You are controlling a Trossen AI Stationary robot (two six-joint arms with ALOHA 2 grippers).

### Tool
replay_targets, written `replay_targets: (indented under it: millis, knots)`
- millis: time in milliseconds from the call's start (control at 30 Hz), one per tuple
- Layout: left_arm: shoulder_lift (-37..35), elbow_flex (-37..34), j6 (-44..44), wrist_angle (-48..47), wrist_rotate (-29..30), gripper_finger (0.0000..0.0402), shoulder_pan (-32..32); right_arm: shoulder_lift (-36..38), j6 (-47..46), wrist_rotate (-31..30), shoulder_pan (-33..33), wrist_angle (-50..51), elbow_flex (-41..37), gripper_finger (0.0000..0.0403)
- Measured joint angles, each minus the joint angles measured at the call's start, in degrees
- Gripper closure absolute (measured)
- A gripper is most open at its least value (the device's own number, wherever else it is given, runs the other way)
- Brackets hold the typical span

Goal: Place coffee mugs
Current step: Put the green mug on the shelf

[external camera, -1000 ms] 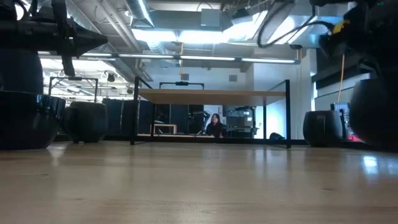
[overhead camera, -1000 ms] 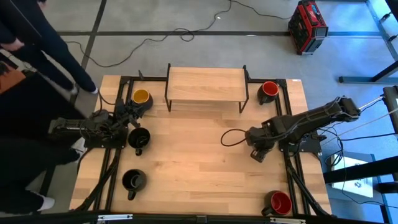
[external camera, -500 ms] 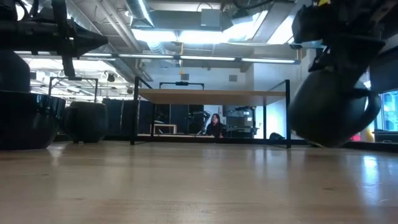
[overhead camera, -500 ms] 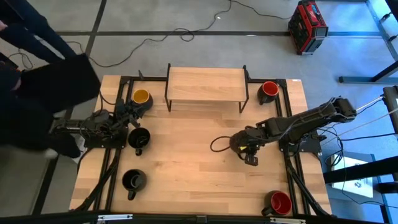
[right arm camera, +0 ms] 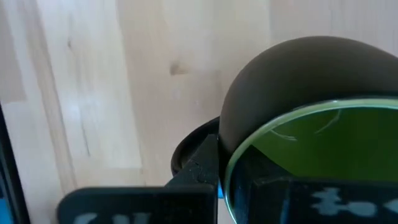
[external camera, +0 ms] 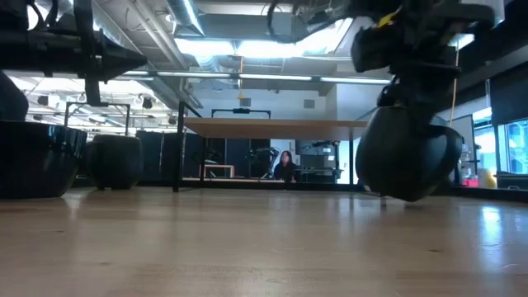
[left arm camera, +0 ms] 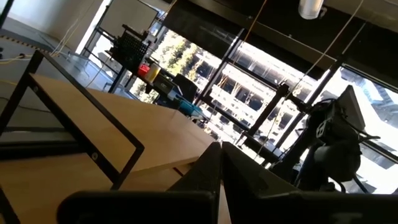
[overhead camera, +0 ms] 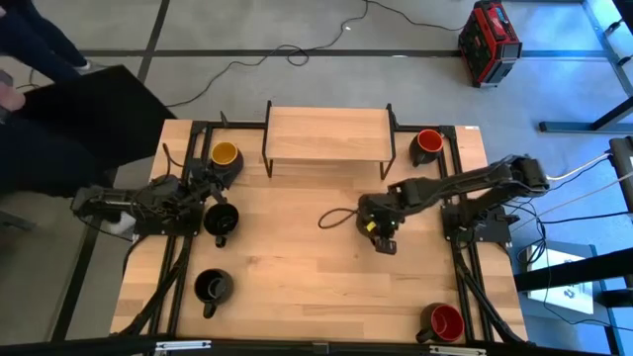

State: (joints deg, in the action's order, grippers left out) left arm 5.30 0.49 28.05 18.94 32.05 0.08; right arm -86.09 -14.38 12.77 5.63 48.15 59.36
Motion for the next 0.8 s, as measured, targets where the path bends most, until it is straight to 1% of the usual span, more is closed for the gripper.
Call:
replay_targets:
  millis: [233, 467, 600, 700, 800]
  knots:
    - [1.12, 0.00, 0.10, -0.01, 0.02, 0.0395, 0.00, -3.27, 0.24, 4.14, -2.41, 1.61, 2.11, 0.0396]
    - [1.11, 0.00, 0.06, 0.00, 0.02, 0.0395, 0.00, -3.65, -1.16, 3.56, -2.30, 1.37, 2.11, 0.0380]
    - [1.09, 0.00, -0.08, 0.00, 0.02, 0.0395, 0.00, -3.65, -1.71, 3.38, -2.30, 1.56, 2.09, 0.0352]
    - [1.09, 0.00, -0.08, -0.02, 0.04, 0.0395, 0.00, -3.69, -1.80, 3.22, -2.30, 2.77, 2.61, 0.0321]
    - [1.09, 0.00, -0.10, -0.02, 0.04, 0.0395, 0.00, -3.69, -1.54, 1.68, -2.30, 4.98, 4.81, 0.0290]
